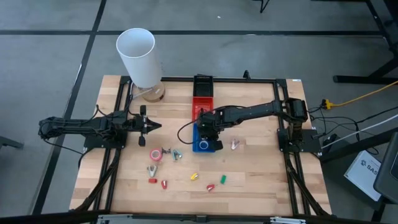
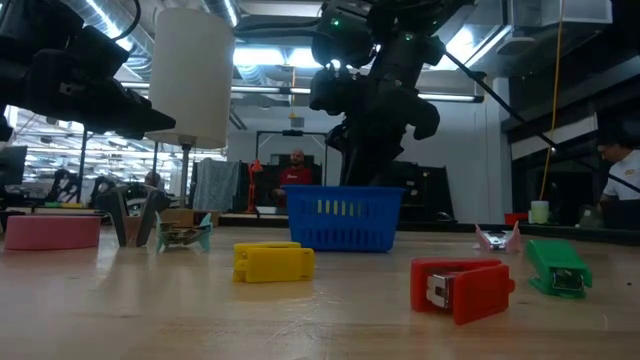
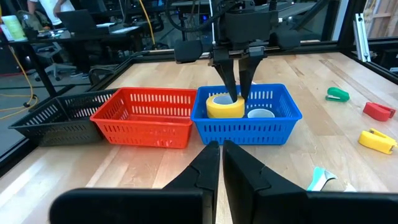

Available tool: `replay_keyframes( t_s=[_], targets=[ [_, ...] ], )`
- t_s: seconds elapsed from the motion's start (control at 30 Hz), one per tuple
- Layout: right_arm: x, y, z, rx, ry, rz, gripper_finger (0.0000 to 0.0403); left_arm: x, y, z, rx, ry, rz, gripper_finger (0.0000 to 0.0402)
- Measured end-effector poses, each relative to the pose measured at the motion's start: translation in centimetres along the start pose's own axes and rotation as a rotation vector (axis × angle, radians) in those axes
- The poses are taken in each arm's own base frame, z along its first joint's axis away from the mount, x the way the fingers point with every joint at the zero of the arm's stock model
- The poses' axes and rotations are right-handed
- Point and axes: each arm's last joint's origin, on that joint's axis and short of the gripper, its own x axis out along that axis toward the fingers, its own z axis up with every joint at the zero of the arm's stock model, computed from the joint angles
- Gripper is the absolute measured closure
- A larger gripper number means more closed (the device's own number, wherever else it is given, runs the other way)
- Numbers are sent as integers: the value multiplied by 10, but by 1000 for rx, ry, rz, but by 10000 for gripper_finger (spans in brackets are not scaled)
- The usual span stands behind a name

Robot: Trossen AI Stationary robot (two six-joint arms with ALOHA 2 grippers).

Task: Pick and place Stapler, Stapler remover, tape
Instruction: Put the yellow tape into the blue bin

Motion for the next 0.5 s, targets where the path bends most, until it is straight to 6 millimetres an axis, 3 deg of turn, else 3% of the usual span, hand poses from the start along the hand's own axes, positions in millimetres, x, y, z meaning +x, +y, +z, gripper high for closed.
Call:
replay_keyframes(
  t_s=[0.5],
  targets=[
    [-1,-3,-6,33,59,-23,338,0,0,0,0,0,0,386]
  ],
)
